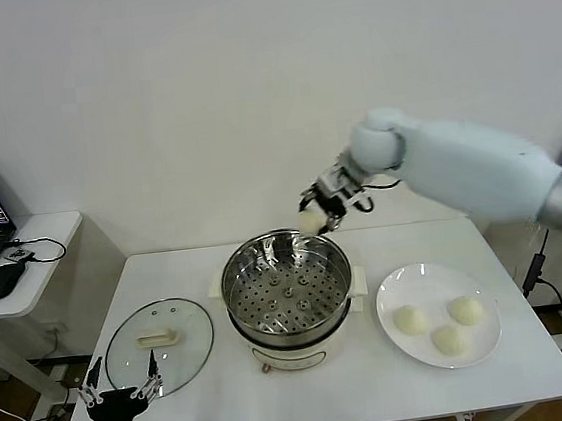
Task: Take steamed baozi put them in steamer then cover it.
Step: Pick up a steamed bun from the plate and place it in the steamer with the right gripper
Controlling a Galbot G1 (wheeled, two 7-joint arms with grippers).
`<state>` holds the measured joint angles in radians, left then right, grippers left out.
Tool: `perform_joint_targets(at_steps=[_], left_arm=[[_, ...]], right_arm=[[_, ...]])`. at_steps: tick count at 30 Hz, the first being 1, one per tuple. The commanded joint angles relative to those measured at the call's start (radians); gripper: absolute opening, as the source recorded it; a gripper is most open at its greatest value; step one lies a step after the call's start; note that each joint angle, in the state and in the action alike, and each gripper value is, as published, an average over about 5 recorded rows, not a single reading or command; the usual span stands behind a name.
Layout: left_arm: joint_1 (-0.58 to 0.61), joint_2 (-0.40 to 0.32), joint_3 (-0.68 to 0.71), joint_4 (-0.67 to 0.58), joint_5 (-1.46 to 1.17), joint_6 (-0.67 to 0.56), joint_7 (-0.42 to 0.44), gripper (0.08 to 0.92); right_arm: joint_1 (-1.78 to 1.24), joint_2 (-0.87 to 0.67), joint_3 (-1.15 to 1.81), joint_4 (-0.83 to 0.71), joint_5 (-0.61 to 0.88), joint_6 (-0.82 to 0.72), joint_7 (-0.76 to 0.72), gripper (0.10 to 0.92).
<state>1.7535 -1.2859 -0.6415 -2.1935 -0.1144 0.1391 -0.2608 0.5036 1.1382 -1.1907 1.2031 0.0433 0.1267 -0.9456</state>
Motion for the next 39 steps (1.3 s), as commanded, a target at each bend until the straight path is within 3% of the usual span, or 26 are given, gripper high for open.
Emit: perform_joint_targets(at_steps=[1, 12, 21, 26, 29, 33, 39], left_arm=[[-0.001, -0.001, -0.006, 0.001, 0.0, 0.0, 0.0, 0.823], [-0.004, -0.005, -0.003, 0.003, 0.0, 0.0, 0.001, 0.823], [-0.004, -0.007, -0.009, -0.001, -0.004, 0.0, -0.001, 0.823], [-0.004, -0.007, -0.012, -0.009, -0.005, 0.0, -0.001, 0.823], [-0.001, -0.006, -0.015, -0.011, -0.006, 0.001, -0.001, 0.823], [0.002, 0.0, -0.022, -0.017, -0.01, 0.003, -0.001, 0.823], [0.0, 0.009, -0.029, -0.022, -0.019, 0.007, 0.0, 0.823]], right_arm=[[-0.004, 0.099, -0.066, -0.017, -0.072, 0.103, 0.026, 0.628], [-0.08, 0.131, -0.063, -0.092, -0.296, 0.249, 0.099, 0.636], [-0.104, 0.161, -0.054, -0.155, -0.347, 0.291, 0.129, 0.64], [-0.108, 0.167, -0.058, -0.16, -0.335, 0.297, 0.129, 0.74], [-0.095, 0.158, -0.057, -0.143, -0.297, 0.288, 0.121, 0.801], [-0.03, 0.108, -0.061, -0.074, -0.169, 0.199, 0.08, 0.821], [0.116, -0.063, -0.082, 0.121, 0.097, -0.147, -0.012, 0.823]])
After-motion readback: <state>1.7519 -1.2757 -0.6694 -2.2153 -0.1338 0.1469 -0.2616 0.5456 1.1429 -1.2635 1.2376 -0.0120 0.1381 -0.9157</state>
